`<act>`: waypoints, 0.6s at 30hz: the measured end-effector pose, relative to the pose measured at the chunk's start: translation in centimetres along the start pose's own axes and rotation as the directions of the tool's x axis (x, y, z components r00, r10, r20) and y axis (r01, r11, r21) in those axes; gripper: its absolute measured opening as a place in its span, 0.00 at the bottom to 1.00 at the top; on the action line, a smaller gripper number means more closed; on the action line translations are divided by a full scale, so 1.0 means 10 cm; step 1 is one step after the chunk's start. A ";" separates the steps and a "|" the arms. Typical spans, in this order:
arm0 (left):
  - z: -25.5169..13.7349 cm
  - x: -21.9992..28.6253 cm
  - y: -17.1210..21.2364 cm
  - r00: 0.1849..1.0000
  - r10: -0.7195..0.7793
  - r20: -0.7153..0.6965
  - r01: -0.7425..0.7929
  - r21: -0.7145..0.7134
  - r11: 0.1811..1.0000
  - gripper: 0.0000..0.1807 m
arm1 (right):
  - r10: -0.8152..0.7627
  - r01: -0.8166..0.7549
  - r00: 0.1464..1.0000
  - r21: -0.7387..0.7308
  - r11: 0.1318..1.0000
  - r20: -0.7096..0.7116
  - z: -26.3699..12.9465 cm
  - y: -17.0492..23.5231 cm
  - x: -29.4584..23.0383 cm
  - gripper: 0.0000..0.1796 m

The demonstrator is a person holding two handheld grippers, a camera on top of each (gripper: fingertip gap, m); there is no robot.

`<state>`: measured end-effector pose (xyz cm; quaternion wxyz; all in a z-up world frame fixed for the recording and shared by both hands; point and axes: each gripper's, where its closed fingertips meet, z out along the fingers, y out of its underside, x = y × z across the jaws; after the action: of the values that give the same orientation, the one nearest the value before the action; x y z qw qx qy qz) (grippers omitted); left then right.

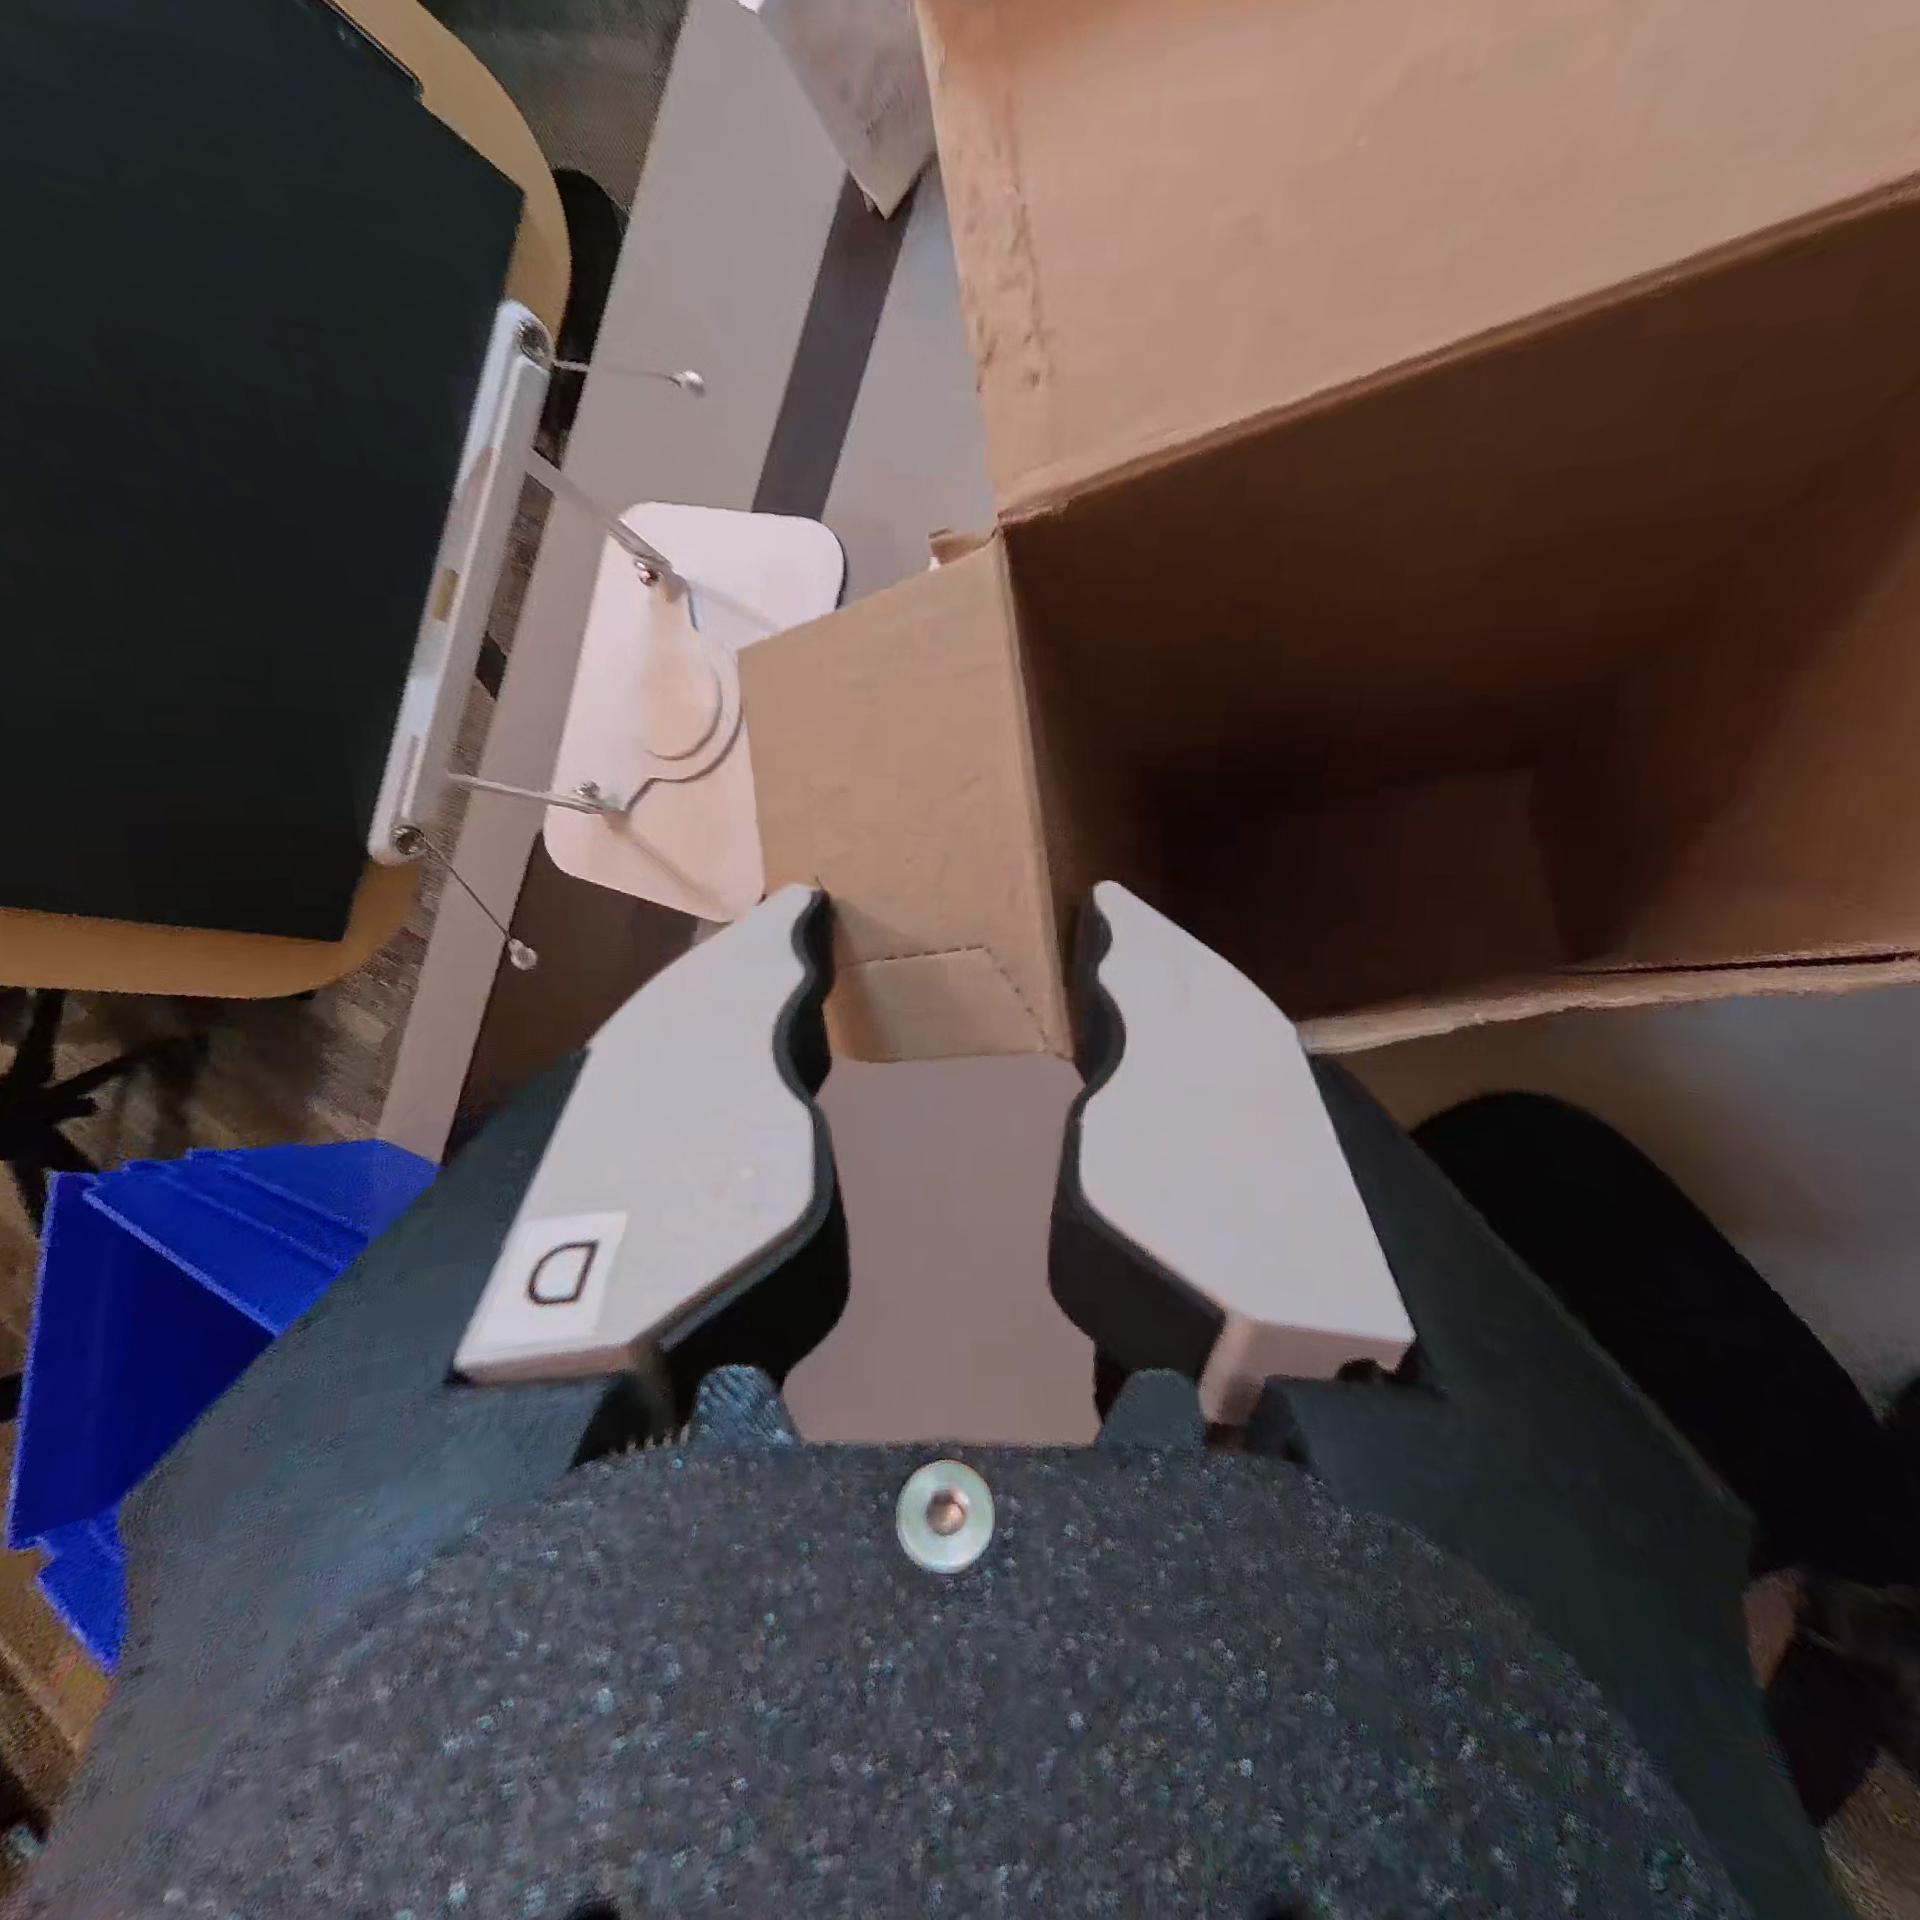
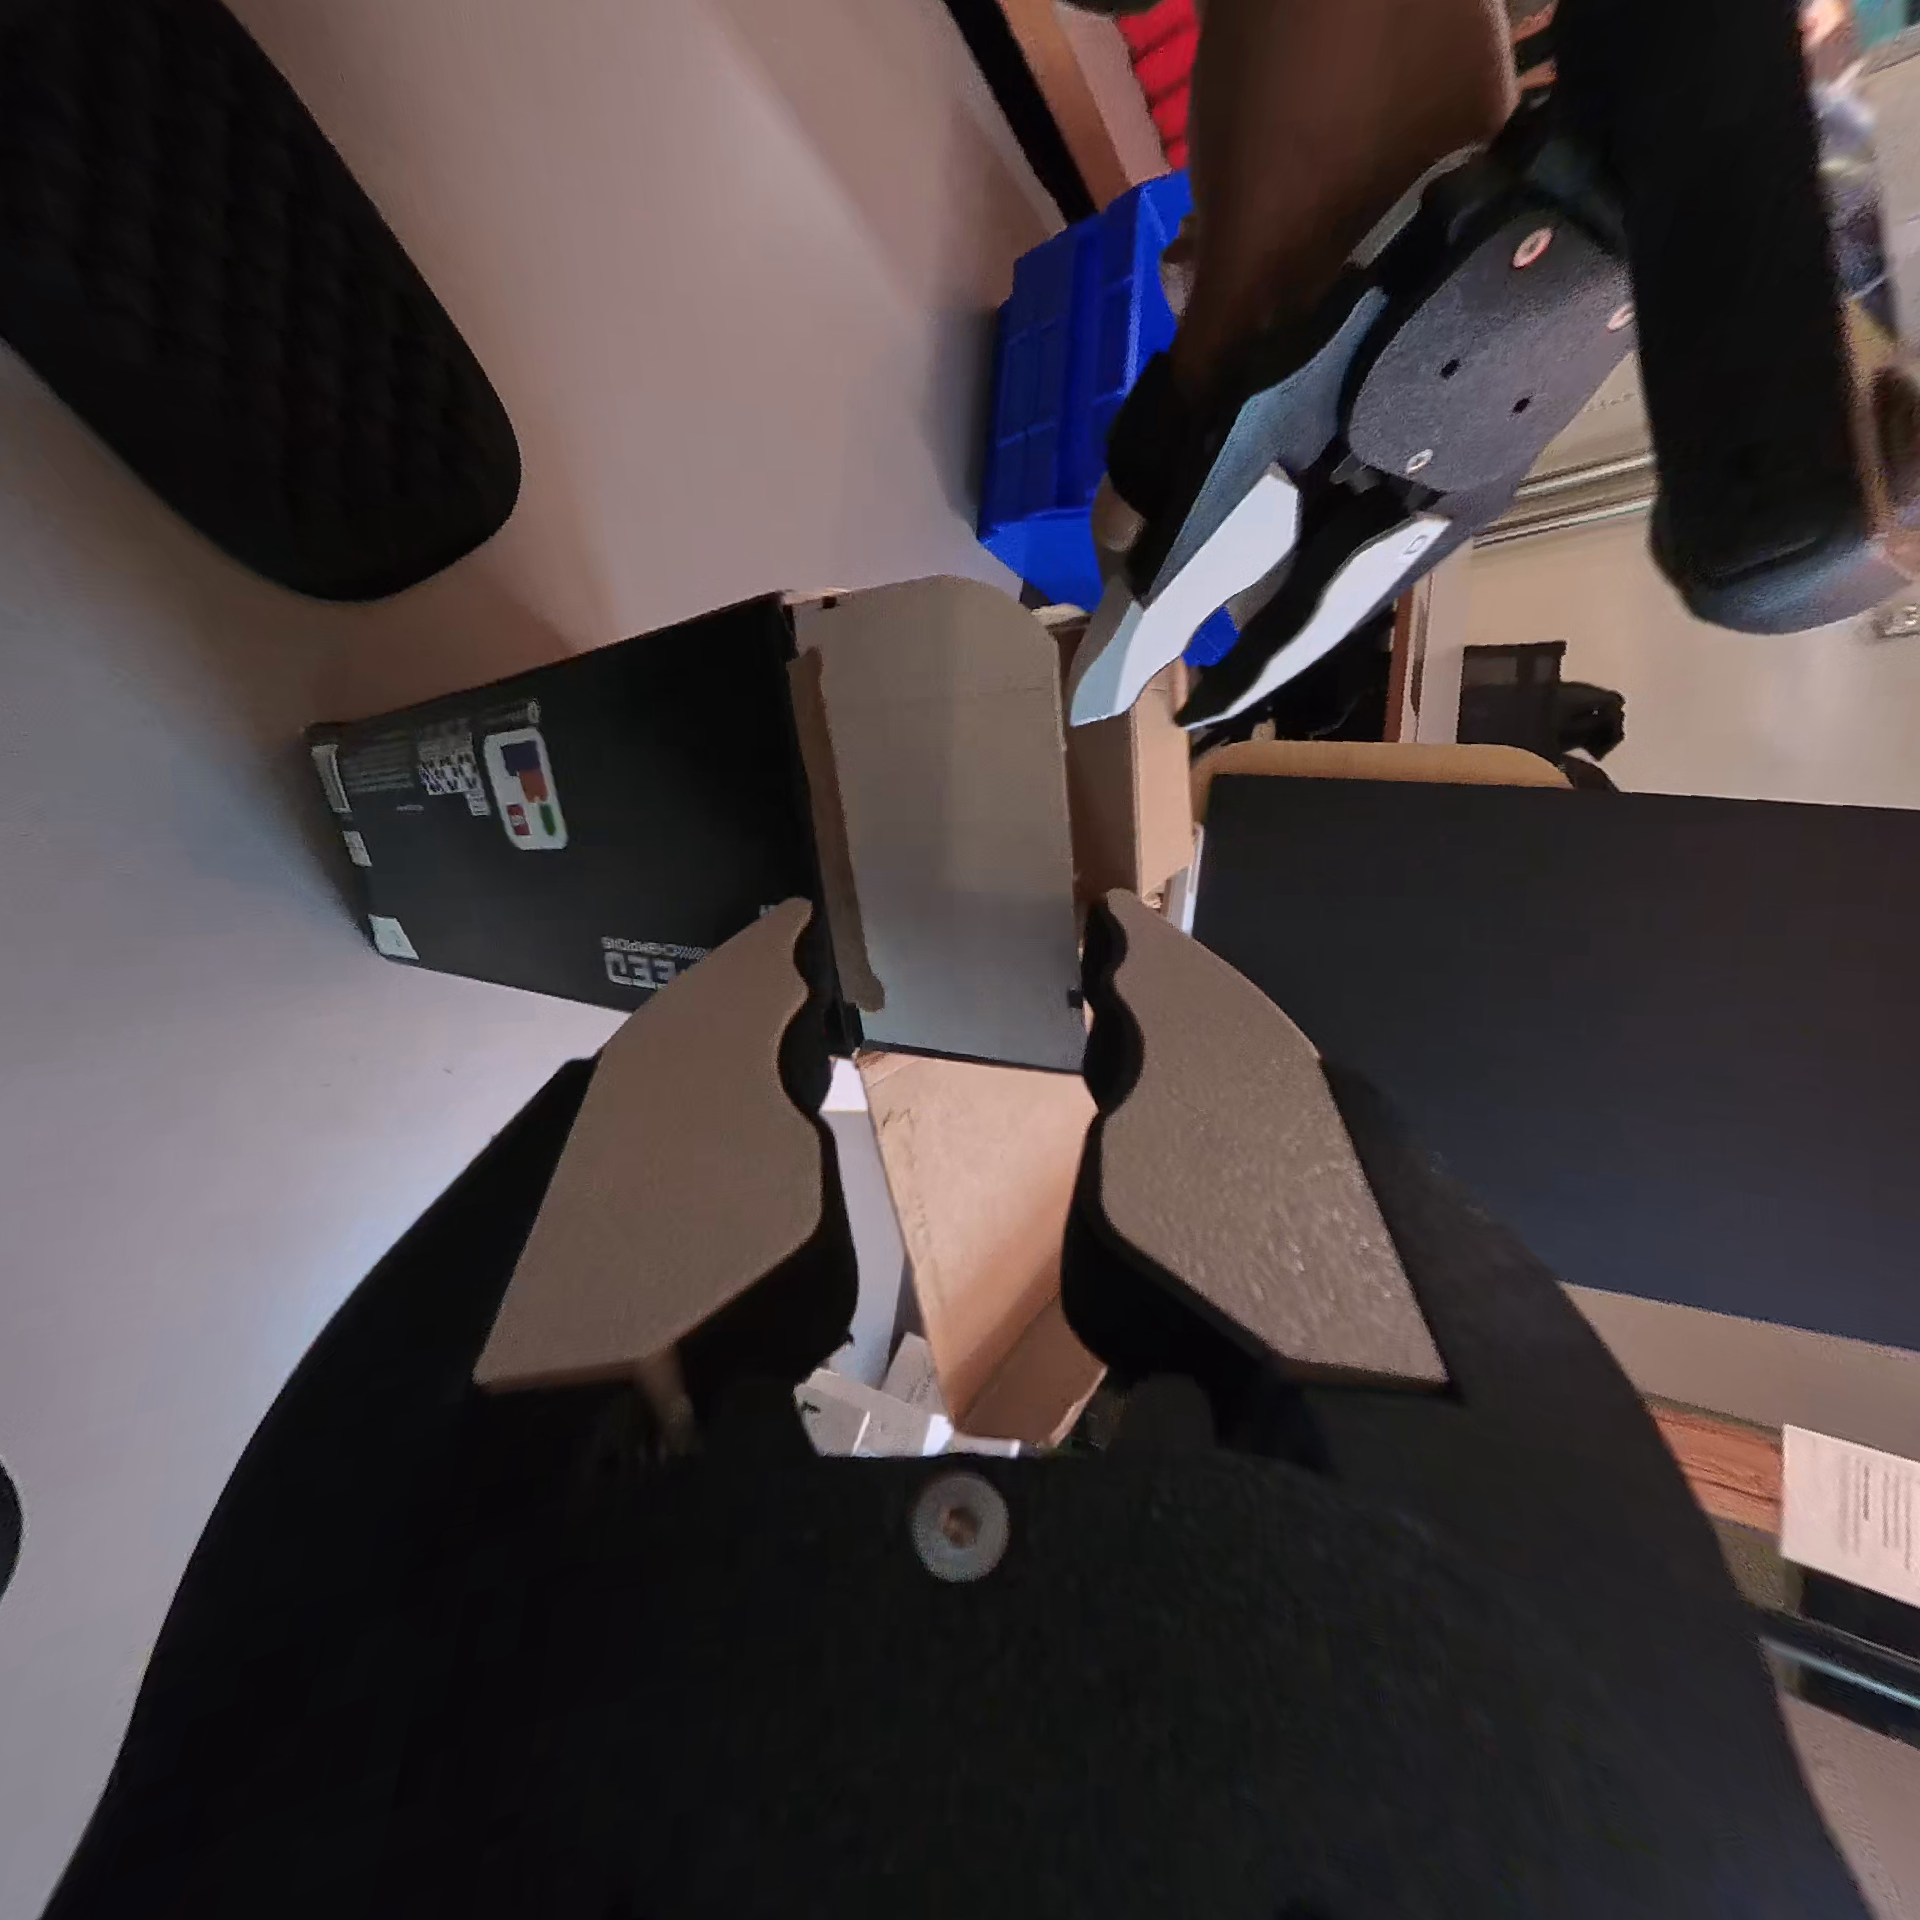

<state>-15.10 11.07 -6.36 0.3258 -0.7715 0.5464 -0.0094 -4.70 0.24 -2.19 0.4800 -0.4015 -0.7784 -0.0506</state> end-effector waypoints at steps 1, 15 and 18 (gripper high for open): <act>0.01 0.01 0.01 1.000 -0.011 -0.016 0.011 -0.010 1.000 0.22 | 0.014 -0.014 1.000 0.004 1.000 -0.005 -0.04 0.00 0.00 0.23; 0.01 0.09 0.09 0.968 -0.209 -0.142 0.211 0.000 0.977 0.08 | 0.102 -0.096 0.987 -0.057 0.994 0.123 0.00 0.04 -0.56 0.13; 0.01 0.11 0.09 0.963 -0.218 -0.157 0.224 0.023 0.974 0.07 | 0.119 -0.110 0.986 -0.079 0.991 0.121 0.10 0.04 -0.60 0.14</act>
<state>-15.37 9.99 -7.23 0.2955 -0.8178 0.4801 -0.1159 -3.82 -2.46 -7.64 0.4177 -0.4648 -0.7803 -0.0258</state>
